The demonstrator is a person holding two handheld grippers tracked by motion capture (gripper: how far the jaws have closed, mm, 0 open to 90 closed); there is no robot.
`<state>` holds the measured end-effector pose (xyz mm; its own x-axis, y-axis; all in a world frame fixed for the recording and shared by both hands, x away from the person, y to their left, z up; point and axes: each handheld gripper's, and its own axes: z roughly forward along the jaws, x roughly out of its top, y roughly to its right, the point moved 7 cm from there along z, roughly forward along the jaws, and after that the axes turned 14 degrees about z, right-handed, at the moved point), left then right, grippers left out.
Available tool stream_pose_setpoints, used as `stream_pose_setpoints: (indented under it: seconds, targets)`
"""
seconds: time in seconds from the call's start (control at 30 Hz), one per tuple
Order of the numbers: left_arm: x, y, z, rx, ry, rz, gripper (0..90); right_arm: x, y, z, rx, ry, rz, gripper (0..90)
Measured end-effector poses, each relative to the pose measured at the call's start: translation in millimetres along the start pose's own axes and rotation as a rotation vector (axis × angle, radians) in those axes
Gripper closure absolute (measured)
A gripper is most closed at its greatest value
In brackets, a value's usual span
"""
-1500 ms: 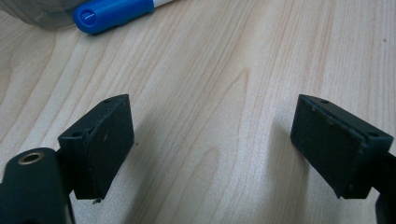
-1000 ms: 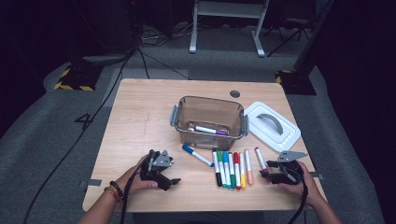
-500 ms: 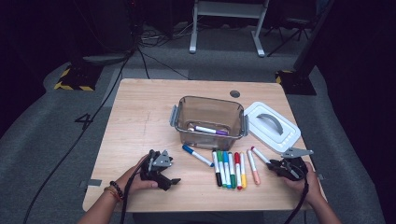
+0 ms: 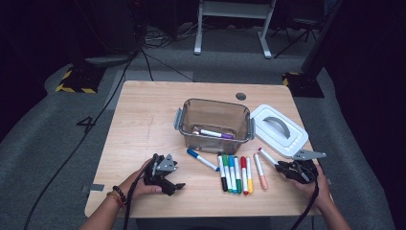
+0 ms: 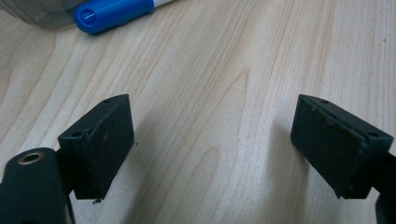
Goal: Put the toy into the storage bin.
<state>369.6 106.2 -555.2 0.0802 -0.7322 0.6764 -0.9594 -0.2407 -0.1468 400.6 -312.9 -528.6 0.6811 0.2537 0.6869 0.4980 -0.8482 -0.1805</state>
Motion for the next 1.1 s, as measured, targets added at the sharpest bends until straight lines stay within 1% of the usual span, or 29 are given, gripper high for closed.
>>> stream_pose_setpoints:
  seconds: [0.1, 0.23, 0.3, 0.4, 0.53, 0.7, 0.8, 0.87, 0.9, 0.97, 1.1]
  targets:
    - [0.0, 0.0, 0.0, 0.000, 0.000, 0.000, 13.8, 5.6, 0.5, -4.7, 0.042, 0.029, 0.029, 75.0]
    - [0.0, 0.0, 0.0, 0.000, 0.000, 0.000, 13.8, 15.2, 3.6, -14.7, 0.046, 0.072, 0.035, 75.0]
    - [0.0, 0.0, 0.0, 0.000, 0.000, 0.000, 13.8, 20.9, 3.6, -19.6, 0.045, 0.085, 0.020, 75.0]
    - [0.0, 0.0, 0.0, 0.000, 0.000, 0.000, 13.8, 30.3, 2.6, -24.9, 0.035, 0.089, -0.011, 75.0]
    - [0.0, 0.0, 0.0, 0.000, 0.000, 0.000, 13.8, 49.1, 0.9, -34.1, 0.032, 0.119, -0.038, 75.0]
    - [0.0, 0.0, 0.0, 0.000, 0.000, 0.000, 13.8, 76.4, -2.2, -49.5, 0.043, 0.171, -0.064, 75.0]
    - [0.0, 0.0, 0.0, 0.000, 0.000, 0.000, 13.8, 96.7, -6.8, -58.1, 0.047, 0.203, -0.092, 75.0]
    - [-0.1, 0.0, 0.0, -0.001, -0.001, 0.000, 13.8, 110.5, -9.8, -62.1, 0.052, 0.224, -0.099, 75.0]
    - [-0.1, -0.2, 0.0, -0.001, -0.001, 0.001, 13.7, 117.6, -11.8, -63.7, 0.049, 0.233, -0.108, 75.0]
    - [0.0, -0.3, 0.1, -0.001, -0.001, 0.002, 13.6, 131.8, -17.8, -66.1, 0.067, 0.250, -0.120, 75.0]
    - [0.0, -0.3, 0.1, -0.001, -0.001, 0.002, 13.7, 157.5, -33.0, -64.0, 0.083, 0.258, -0.160, 75.0]
